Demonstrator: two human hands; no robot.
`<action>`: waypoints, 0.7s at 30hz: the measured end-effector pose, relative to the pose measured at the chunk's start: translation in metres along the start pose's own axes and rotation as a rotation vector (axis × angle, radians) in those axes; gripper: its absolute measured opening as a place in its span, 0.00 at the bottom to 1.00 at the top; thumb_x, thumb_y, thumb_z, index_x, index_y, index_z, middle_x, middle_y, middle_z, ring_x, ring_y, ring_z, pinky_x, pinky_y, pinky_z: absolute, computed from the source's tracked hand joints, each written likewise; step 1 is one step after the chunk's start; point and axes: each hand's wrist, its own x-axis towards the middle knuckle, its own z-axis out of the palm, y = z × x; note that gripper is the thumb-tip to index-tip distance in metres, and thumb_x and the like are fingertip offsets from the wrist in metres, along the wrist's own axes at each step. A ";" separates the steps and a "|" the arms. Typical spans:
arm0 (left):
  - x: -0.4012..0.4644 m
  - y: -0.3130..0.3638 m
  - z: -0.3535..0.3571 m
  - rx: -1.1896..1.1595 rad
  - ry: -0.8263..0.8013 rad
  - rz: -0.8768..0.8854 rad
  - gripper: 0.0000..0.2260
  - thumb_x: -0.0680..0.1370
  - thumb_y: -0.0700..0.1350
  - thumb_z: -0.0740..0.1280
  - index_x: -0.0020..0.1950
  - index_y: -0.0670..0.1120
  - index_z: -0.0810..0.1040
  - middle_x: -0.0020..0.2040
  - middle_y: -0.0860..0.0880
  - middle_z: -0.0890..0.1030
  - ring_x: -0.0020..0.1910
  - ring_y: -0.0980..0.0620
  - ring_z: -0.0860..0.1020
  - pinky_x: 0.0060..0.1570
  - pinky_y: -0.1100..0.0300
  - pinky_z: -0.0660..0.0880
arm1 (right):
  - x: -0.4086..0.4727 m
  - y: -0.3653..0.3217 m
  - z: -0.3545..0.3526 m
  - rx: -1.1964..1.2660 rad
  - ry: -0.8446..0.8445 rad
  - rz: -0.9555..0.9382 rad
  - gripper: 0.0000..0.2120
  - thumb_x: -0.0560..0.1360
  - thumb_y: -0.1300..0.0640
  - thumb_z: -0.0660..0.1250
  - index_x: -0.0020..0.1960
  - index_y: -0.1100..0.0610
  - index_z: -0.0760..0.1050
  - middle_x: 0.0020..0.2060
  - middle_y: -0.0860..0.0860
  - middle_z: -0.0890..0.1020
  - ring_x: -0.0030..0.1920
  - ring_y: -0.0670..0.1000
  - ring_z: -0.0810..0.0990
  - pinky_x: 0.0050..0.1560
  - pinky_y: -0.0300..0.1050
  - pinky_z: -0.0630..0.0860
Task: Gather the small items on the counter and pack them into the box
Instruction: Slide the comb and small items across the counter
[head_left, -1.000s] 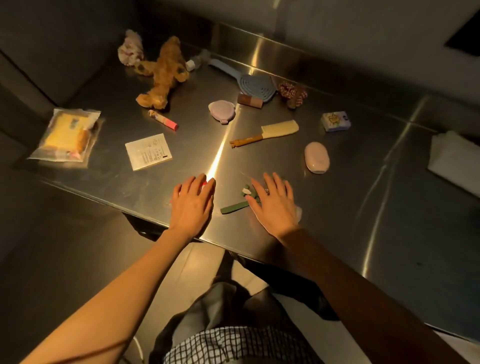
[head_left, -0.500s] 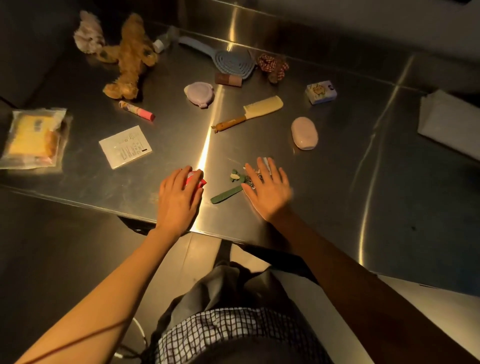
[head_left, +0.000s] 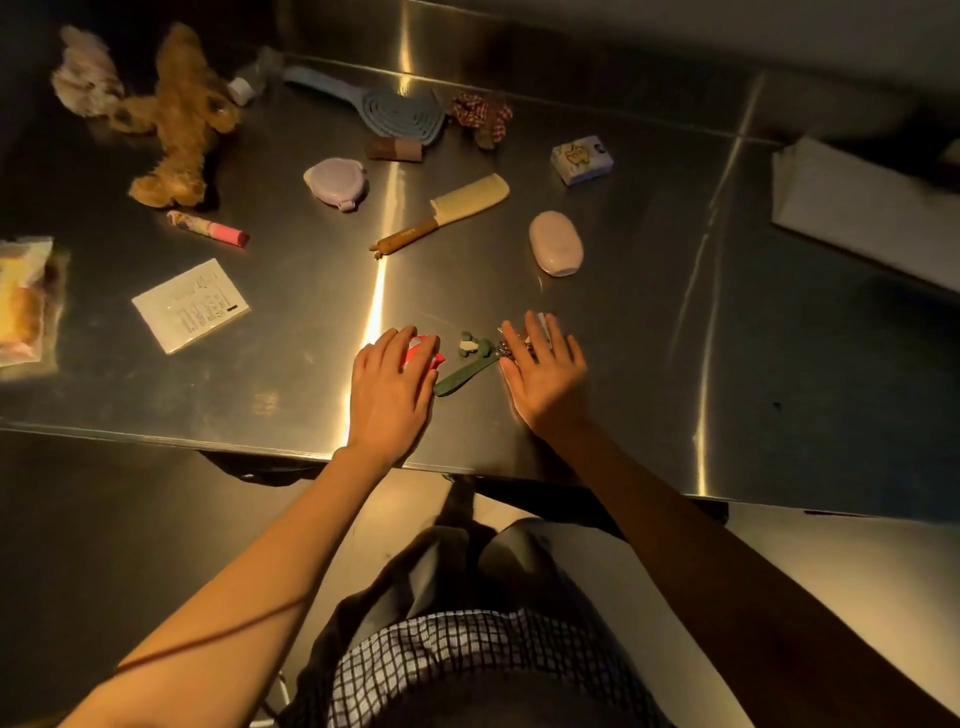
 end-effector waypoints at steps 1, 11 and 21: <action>0.002 0.005 0.001 -0.002 0.004 0.018 0.18 0.81 0.52 0.56 0.70 0.47 0.69 0.68 0.43 0.72 0.66 0.42 0.69 0.66 0.45 0.65 | -0.002 0.005 -0.002 0.010 -0.020 0.003 0.17 0.79 0.51 0.64 0.65 0.57 0.75 0.62 0.60 0.77 0.64 0.61 0.75 0.58 0.57 0.73; 0.022 0.065 0.021 0.003 -0.065 0.166 0.19 0.81 0.52 0.54 0.70 0.47 0.69 0.68 0.43 0.71 0.67 0.42 0.68 0.67 0.47 0.63 | -0.036 0.068 -0.021 -0.033 -0.140 0.123 0.18 0.80 0.50 0.60 0.66 0.57 0.74 0.63 0.61 0.76 0.65 0.62 0.72 0.61 0.57 0.70; 0.031 0.153 0.062 0.047 -0.093 0.178 0.19 0.82 0.51 0.53 0.70 0.46 0.68 0.69 0.43 0.69 0.68 0.43 0.67 0.66 0.47 0.63 | -0.068 0.147 -0.058 -0.038 -0.542 0.319 0.27 0.80 0.41 0.40 0.76 0.49 0.55 0.75 0.55 0.59 0.76 0.56 0.52 0.73 0.56 0.52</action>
